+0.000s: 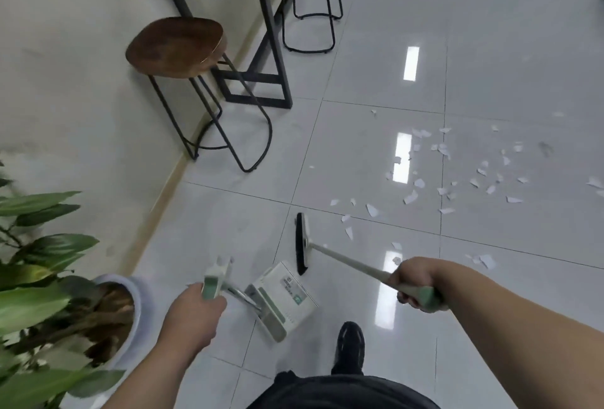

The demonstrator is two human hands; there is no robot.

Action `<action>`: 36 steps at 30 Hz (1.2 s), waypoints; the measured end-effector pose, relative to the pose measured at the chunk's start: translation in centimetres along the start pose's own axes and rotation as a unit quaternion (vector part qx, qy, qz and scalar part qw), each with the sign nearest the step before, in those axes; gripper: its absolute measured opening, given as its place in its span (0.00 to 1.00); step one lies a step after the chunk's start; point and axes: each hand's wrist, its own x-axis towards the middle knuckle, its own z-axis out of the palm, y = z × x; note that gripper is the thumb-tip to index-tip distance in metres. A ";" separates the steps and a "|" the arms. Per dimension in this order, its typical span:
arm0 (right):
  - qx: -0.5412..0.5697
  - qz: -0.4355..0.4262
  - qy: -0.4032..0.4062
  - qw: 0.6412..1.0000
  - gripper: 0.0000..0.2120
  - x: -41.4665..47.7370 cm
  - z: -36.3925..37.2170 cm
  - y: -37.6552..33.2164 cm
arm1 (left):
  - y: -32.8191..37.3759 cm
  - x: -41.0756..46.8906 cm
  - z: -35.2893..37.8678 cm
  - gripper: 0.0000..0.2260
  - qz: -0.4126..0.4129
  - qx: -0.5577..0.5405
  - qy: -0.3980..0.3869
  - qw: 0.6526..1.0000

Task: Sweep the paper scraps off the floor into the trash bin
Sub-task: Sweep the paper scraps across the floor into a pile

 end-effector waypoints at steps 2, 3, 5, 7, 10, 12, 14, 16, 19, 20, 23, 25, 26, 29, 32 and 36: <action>0.019 0.014 0.016 1.000 0.10 -0.2 -2.4 1.6 | 2.2 0.3 0.6 0.04 0.035 0.009 -0.008 0.999; 0.024 0.019 0.024 0.999 0.11 -0.3 -3.5 2.5 | 3.2 0.4 0.8 0.04 0.056 0.018 -0.009 0.998; 0.038 0.026 0.041 0.998 0.13 -0.7 -5.5 4.6 | 5.2 0.8 1.2 0.03 0.087 0.028 -0.013 0.996; 0.061 0.040 0.059 0.996 0.12 -1.5 -6.9 6.4 | 6.8 1.5 1.7 0.03 0.106 0.025 -0.023 0.994; 0.107 0.059 0.086 0.989 0.09 -2.7 -8.8 8.5 | 8.7 2.9 2.2 0.03 0.136 0.022 -0.039 0.990; 0.136 0.063 0.105 0.983 0.07 -3.6 -9.7 8.8 | 9.8 4.0 2.4 0.02 0.150 0.034 -0.045 0.987; 0.154 0.051 0.126 0.979 0.03 -4.5 -10.3 8.0 | 10.7 5.0 2.6 0.02 0.161 0.041 -0.048 0.985; 0.158 0.035 0.145 0.976 0.03 -5.0 -10.5 6.4 | 11.6 6.4 2.5 0.02 0.174 0.049 -0.053 0.982; 0.138 0.024 0.151 0.979 0.07 -5.1 -9.9 2.7 | 12.8 9.1 1.7 0.03 0.186 0.055 -0.062 0.979; 0.139 0.021 0.152 0.978 0.10 -5.0 -9.5 1.2 | 13.2 10.2 1.2 0.03 0.186 0.058 -0.066 0.979; 0.166 0.005 0.149 0.975 0.12 -4.7 -8.0 -4.3 | 13.9 13.4 -0.7 0.03 0.179 0.059 -0.076 0.979; 0.180 -0.012 0.135 0.974 0.12 -3.8 -6.8 -8.5 | 14.1 15.4 -2.1 0.03 0.164 0.060 -0.081 0.981; 0.185 -0.019 0.125 0.975 0.13 -3.0 -6.2 -10.7 | 14.2 16.4 -2.8 0.04 0.156 0.063 -0.082 0.982; 0.193 -0.039 0.094 0.976 0.14 0.3 -4.1 -17.4 | 14.4 19.2 -4.7 0.06 0.136 0.070 -0.086 0.984; 0.218 -0.049 0.045 0.974 0.16 4.4 -2.0 -23.4 | 14.8 21.7 -6.4 0.07 0.129 0.085 -0.091 0.984; 0.236 -0.042 -0.006 0.971 0.15 9.6 0.6 -29.6 | 15.8 25.0 -8.1 0.07 0.123 0.089 -0.092 0.984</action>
